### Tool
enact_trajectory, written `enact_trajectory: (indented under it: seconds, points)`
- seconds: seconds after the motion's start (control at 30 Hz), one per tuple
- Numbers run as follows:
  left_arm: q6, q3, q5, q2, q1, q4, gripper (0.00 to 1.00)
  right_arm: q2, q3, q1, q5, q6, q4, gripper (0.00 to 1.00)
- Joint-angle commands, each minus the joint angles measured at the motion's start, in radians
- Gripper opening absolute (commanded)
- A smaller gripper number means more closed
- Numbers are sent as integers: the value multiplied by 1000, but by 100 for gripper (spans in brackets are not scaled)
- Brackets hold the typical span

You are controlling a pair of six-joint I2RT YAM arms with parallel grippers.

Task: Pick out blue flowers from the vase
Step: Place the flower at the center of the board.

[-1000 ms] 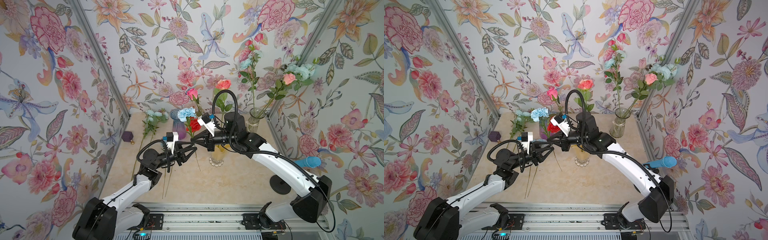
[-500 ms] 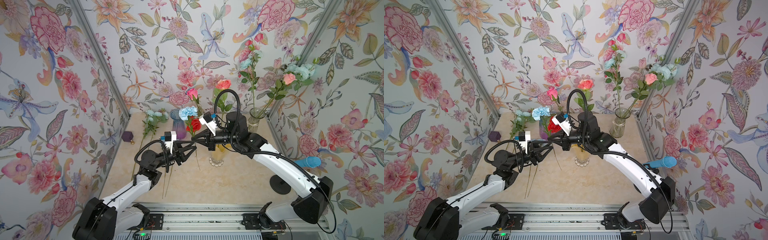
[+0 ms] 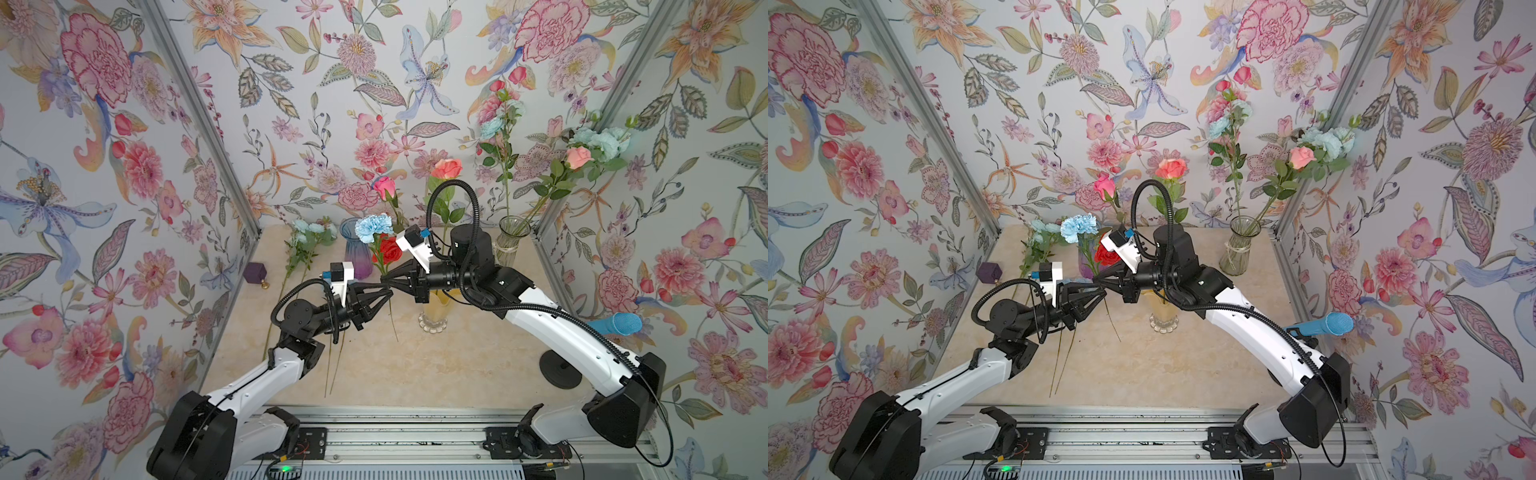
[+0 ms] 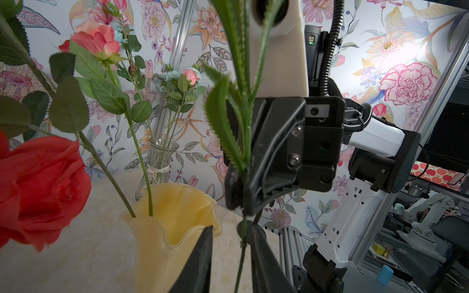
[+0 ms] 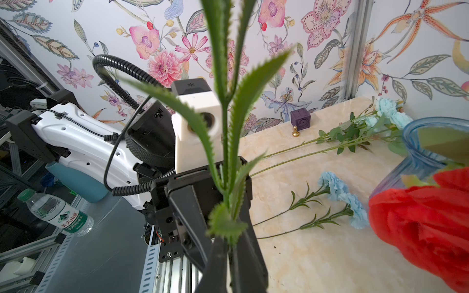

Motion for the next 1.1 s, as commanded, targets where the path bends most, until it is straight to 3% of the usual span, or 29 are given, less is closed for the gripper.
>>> enact_trajectory:
  seconds: [0.0,0.23,0.57,0.9,1.07]
  points:
    - [-20,14,30,0,12,59,27,-8,1,11,-26,0,27,4]
    - [-5,14,26,-24,12,35,20,4,7,14,-25,-1,23,5]
    - [-1,11,12,-42,12,24,25,6,10,15,-20,-4,20,5]
    - [9,11,6,-47,11,8,3,17,23,29,-19,-4,19,6]
    - [36,24,-5,-65,12,-59,0,-2,13,29,1,-8,20,20]
